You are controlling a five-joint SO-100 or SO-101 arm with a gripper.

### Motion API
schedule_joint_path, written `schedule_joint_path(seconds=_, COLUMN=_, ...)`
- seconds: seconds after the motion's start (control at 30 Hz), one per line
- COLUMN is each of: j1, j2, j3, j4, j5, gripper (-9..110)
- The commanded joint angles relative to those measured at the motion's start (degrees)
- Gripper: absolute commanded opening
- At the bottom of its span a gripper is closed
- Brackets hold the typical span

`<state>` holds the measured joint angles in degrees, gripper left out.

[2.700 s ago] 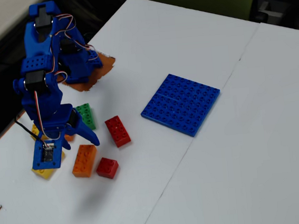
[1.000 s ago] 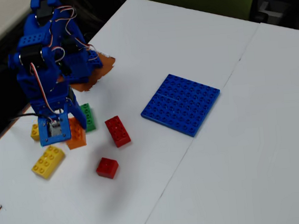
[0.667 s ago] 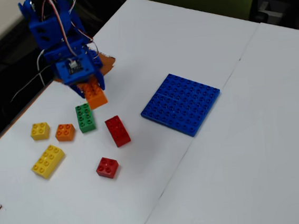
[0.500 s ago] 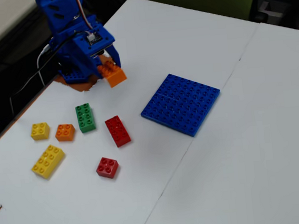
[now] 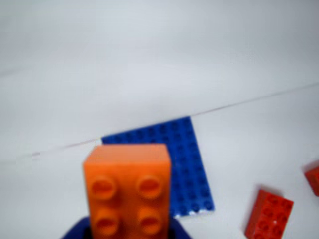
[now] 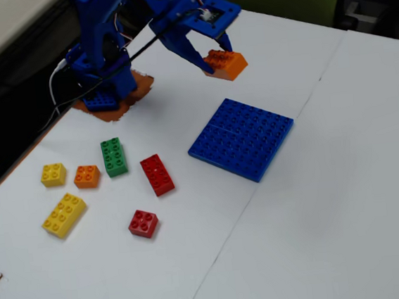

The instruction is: Pick up the 2x4 orange block and go up the 8x8 blue block.

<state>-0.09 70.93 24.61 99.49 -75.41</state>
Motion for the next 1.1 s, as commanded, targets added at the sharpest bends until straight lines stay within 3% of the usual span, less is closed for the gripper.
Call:
schedule_joint_path(seconds=0.0, j1=-2.46, j2=-4.48, j3=-2.99, j4=0.0, j5=0.0, gripper=0)
schedule_joint_path(seconds=0.5, j1=2.55, j2=-14.59, j3=-2.99, j4=-5.1, j5=-10.28, gripper=0)
schedule_joint_path(seconds=0.67, j1=3.25, j2=-14.24, j3=-2.99, j4=-2.02, j5=-18.9, gripper=0)
schedule_joint_path(seconds=1.07, j1=2.37, j2=-11.25, j3=-2.99, j4=0.0, j5=-18.46, gripper=0)
